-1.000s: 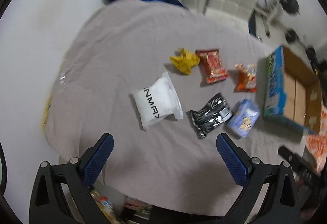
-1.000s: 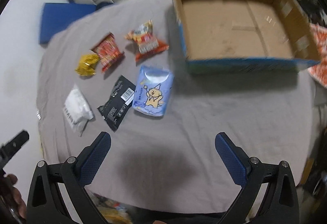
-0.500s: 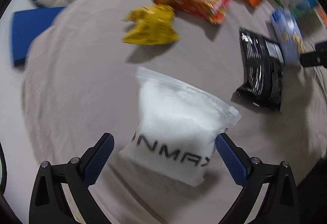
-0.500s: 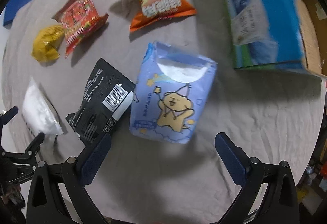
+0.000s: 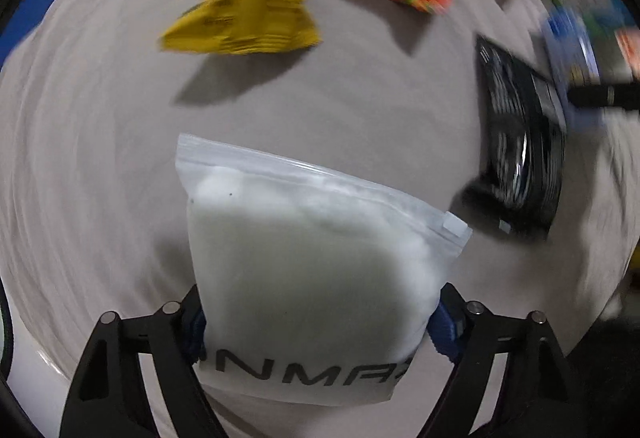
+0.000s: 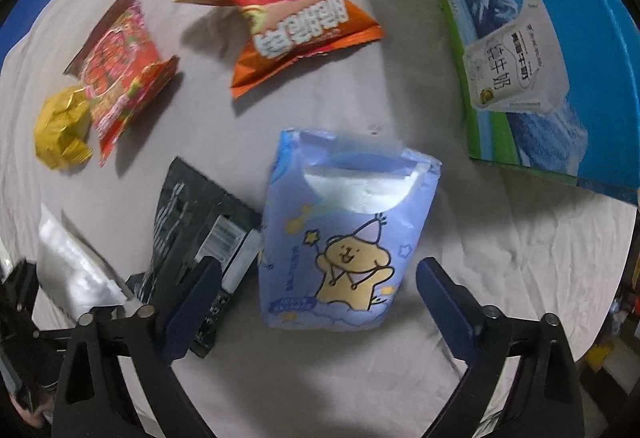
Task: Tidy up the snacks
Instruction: 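Grasp the white ONMAX bag with the left gripper while the right grasps the blue dog pack, then carry both packs into the box and open both grippers to release them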
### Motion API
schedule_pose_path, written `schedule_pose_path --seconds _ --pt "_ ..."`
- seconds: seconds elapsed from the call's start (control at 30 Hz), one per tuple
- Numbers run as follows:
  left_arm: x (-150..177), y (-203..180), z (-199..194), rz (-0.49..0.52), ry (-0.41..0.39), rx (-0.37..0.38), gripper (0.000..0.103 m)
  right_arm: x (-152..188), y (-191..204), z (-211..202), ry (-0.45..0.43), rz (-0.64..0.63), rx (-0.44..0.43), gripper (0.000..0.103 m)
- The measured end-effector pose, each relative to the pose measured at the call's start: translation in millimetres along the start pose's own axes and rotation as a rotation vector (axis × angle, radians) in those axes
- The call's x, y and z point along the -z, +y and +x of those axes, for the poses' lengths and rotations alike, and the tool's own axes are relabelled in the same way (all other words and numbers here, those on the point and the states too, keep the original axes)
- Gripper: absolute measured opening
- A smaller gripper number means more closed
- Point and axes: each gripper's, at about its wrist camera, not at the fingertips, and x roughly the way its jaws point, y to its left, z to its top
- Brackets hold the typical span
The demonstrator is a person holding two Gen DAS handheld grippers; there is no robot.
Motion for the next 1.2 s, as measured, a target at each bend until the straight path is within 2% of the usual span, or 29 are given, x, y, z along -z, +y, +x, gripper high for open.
schedule_pose_path --seconds 0.07,0.13,0.17,0.27,0.37,0.4,0.53,0.6,0.67,0.73,0.83,0.9,1.1,1.2 --pt "4 11 -1 -0.146 -0.006 0.049 0.078 -1 -1 4 0.012 0.008 -0.003 0.089" --pt "6 29 3 -0.346 0.021 0.088 0.078 -4 -4 16 0.024 0.018 0.007 0.078" --pt "7 34 6 -0.411 0.033 0.095 0.078 -3 -5 20 0.030 0.030 0.006 0.070" --pt "7 37 13 -0.520 0.041 0.094 0.079 -3 -8 31 0.045 0.052 -0.013 0.058" --pt "2 34 21 -0.518 0.045 0.070 0.080 3 -2 34 0.056 0.021 0.027 0.054" --pt "-6 22 31 -0.503 0.047 0.059 0.082 8 0 37 0.064 0.006 0.038 0.054" --pt "-13 7 39 -0.424 0.053 0.019 0.086 19 12 44 0.062 0.009 0.040 0.058" --pt "-14 1 39 -0.429 0.043 0.016 0.085 17 9 51 0.074 0.029 0.025 0.058" --pt "-10 -4 39 -0.457 0.031 0.006 0.077 12 5 55 0.078 0.031 0.023 0.058" --pt "1 2 28 -0.474 0.027 0.013 0.075 14 -1 64 0.072 0.025 0.025 0.054" --pt "12 7 20 -0.485 0.010 0.006 0.072 16 12 63 0.052 -0.014 0.052 0.043" --pt "9 18 1 -0.490 -0.004 -0.002 0.071 26 11 54 0.036 -0.045 0.070 0.036" --pt "15 1 -29 -0.499 -0.073 -0.019 0.071 55 15 40 0.003 -0.097 0.050 0.034" --pt "38 9 -62 -0.503 -0.112 -0.017 0.071 68 8 27 -0.019 -0.118 0.026 0.034"
